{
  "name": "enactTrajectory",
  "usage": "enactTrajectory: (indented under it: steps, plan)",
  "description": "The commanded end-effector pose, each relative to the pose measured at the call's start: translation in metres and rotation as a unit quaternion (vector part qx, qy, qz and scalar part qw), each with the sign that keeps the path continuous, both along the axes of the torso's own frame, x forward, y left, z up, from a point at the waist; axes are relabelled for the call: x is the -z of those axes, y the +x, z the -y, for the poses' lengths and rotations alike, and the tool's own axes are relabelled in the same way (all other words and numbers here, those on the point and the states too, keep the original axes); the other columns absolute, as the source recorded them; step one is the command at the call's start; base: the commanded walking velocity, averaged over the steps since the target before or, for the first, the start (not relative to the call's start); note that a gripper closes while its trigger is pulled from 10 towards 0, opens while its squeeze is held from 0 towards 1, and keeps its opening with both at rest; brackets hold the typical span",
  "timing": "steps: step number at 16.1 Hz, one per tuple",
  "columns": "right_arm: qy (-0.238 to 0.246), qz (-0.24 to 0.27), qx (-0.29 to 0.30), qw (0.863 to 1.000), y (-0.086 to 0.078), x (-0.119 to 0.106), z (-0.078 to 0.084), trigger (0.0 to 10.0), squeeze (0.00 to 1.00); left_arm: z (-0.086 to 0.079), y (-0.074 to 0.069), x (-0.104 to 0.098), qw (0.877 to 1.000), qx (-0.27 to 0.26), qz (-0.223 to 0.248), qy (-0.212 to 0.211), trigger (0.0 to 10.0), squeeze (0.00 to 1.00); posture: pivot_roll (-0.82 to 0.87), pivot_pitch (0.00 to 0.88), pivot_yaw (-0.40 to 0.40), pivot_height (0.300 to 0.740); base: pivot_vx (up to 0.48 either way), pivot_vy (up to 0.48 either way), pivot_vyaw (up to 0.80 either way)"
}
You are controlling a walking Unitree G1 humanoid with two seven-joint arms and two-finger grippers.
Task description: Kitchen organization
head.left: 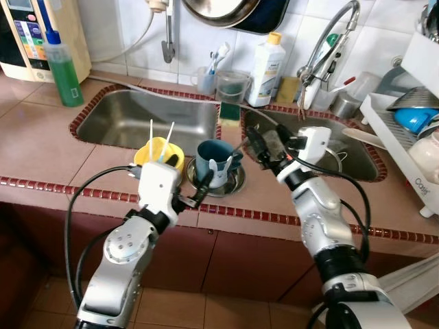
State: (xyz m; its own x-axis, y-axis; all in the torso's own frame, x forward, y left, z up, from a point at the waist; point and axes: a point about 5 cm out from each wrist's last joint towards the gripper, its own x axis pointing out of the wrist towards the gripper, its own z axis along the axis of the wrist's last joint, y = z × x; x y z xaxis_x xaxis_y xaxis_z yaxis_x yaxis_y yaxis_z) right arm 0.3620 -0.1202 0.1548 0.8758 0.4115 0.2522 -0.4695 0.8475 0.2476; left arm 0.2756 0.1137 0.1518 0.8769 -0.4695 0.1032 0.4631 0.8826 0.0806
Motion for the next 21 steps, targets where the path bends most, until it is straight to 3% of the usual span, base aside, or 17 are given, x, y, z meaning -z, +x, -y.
enactTrajectory:
  steps: [1,6,11,12,13,21]
  plan:
    - [0.012,-0.01,-0.001,1.0,0.004,0.0,0.0,10.0,0.0,0.003,-0.003,-0.005,1.0,0.011,0.012,0.009,10.0,0.0,0.06,0.0,-0.108,0.732,0.0,0.0,0.0]
    - [0.044,-0.04,-0.033,0.998,0.007,0.007,-0.014,10.0,0.0,0.002,-0.004,-0.006,1.0,0.008,0.013,0.013,10.0,0.0,0.08,0.0,-0.125,0.732,0.0,0.0,0.0]
    - [0.03,-0.056,-0.046,0.997,0.013,0.01,-0.019,9.6,0.0,0.004,-0.006,-0.008,1.0,0.011,0.015,0.008,10.0,0.0,0.08,0.0,-0.134,0.732,0.0,0.0,0.0]
    - [0.019,-0.055,-0.047,0.997,0.013,0.01,-0.02,1.5,0.0,0.004,-0.006,-0.009,1.0,0.011,0.016,0.009,10.0,0.0,0.08,0.0,-0.137,0.732,0.0,0.0,0.0]
    - [0.016,-0.055,-0.051,0.997,0.013,0.01,-0.02,0.0,0.0,0.004,-0.005,-0.009,1.0,0.012,0.017,0.009,10.0,0.0,0.08,0.0,-0.137,0.732,0.0,0.0,0.0]
    - [-0.008,-0.049,-0.064,0.997,0.015,0.009,-0.02,0.0,0.0,0.004,-0.004,-0.011,1.0,0.015,0.019,0.012,10.0,0.0,0.08,0.0,-0.14,0.732,0.0,0.0,0.0]
